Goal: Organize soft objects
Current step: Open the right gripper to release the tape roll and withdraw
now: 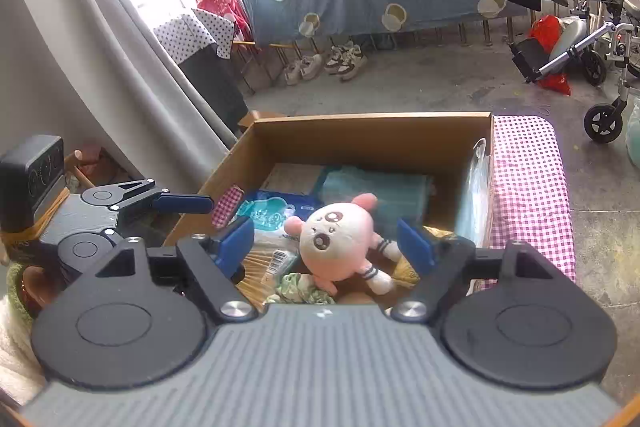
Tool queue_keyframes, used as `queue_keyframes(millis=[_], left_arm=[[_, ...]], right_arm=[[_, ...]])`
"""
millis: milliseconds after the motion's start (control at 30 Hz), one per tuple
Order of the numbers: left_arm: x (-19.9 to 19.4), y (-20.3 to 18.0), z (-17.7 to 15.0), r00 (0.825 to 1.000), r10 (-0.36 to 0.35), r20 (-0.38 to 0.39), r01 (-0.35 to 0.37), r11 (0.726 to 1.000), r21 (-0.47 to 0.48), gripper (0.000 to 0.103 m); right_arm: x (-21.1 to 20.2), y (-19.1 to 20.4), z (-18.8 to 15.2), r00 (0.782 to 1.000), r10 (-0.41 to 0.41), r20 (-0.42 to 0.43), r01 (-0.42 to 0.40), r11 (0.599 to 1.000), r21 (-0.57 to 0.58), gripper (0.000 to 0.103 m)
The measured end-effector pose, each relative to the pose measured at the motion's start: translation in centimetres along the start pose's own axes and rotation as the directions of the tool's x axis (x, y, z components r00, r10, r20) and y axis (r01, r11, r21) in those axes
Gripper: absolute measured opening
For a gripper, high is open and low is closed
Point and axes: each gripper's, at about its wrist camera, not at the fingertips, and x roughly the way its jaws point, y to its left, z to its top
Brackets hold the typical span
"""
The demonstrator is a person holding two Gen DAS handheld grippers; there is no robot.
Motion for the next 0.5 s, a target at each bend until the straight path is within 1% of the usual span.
queue_keyframes(millis=[100,133,200,233,267,300,367,400,500], left_arm=[[-2.6,0.9,-0.6,0.998,0.062,0.007,-0.062,0.998,-0.033,0.103],[-3.2,1.1,-0.9,0.996,0.086,0.013,-0.085,0.995,-0.045,0.103],[-4.3,1.4,-1.5,0.991,0.128,0.033,-0.126,0.989,-0.072,0.103],[-4.7,1.7,-2.0,0.986,0.16,0.037,-0.156,0.983,-0.096,0.103],[-4.9,1.7,-2.3,0.981,0.193,0.034,-0.188,0.975,-0.115,0.103],[-5.0,1.7,-2.7,0.971,0.238,0.027,-0.232,0.963,-0.137,0.103],[-4.9,1.7,-3.6,0.957,0.291,0.022,-0.284,0.946,-0.157,0.103],[-4.7,1.8,-4.1,0.951,0.308,0.009,-0.303,0.94,-0.159,0.103],[-4.0,2.0,-5.1,0.949,0.316,-0.002,-0.313,0.94,-0.136,0.103]], right_arm=[[-2.2,1.5,-1.5,0.995,0.014,0.097,-0.019,0.999,0.047,0.092],[-2.7,2.1,-2.1,0.992,0.012,0.122,-0.02,0.998,0.06,0.101],[-3.5,3.4,-3.4,0.986,0.008,0.167,-0.022,0.996,0.081,0.102],[-3.7,4.3,-4.1,0.981,-0.005,0.193,-0.012,0.996,0.087,0.102],[-3.8,5.2,-4.8,0.979,-0.024,0.203,0.008,0.997,0.081,0.102],[-3.7,5.9,-5.3,0.978,-0.042,0.205,0.027,0.997,0.074,0.102],[-3.4,7.5,-6.7,0.969,-0.106,0.221,0.093,0.993,0.07,0.102],[-3.1,8.1,-7.3,0.965,-0.134,0.227,0.122,0.99,0.066,0.102],[-2.3,9.2,-8.5,0.946,-0.224,0.234,0.212,0.974,0.075,0.102]])
